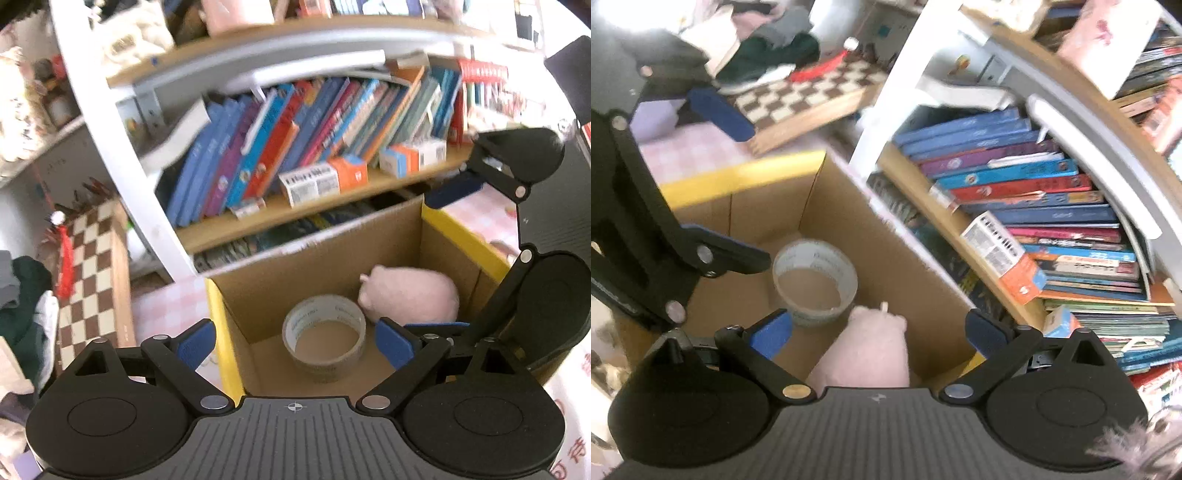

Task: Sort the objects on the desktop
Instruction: 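Raise both tools out of the box and back over the table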

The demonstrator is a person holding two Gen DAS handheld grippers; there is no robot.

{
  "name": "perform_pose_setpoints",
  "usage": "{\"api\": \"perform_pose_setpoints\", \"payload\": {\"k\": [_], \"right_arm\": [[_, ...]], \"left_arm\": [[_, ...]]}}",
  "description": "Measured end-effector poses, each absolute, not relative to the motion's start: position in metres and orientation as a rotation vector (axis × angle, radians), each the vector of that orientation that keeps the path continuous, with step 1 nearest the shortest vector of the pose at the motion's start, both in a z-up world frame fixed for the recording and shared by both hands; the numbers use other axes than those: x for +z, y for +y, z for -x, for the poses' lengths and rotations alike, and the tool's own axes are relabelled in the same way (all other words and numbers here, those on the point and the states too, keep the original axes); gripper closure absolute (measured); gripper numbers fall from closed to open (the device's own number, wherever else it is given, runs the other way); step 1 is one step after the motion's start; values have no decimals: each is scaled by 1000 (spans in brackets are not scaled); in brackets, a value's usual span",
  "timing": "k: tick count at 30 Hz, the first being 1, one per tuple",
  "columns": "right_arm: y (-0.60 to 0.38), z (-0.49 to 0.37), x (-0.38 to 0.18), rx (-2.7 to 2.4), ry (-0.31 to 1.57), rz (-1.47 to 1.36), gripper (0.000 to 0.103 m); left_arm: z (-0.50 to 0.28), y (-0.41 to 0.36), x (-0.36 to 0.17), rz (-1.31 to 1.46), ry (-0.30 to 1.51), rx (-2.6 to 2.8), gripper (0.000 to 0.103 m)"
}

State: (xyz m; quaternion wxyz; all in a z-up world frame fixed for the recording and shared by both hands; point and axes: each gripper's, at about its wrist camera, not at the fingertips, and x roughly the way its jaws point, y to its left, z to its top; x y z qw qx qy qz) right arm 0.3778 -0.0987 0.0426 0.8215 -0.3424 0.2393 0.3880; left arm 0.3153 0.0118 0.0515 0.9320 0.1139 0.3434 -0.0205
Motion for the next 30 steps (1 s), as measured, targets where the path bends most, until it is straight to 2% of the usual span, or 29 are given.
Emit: {"api": "perform_pose_setpoints", "payload": {"k": [7,16,30], "right_arm": [[-119,-354,69,811,463,598,2],[-142,-315,88,776,447,457,2],[-177,-238,70,623,494,299,2]], "left_arm": [[-278,18,77,-156,615,-15,7],[-232,21,85,-103,569,-6,7],[-164,32,66,-32,574,5,7]]}}
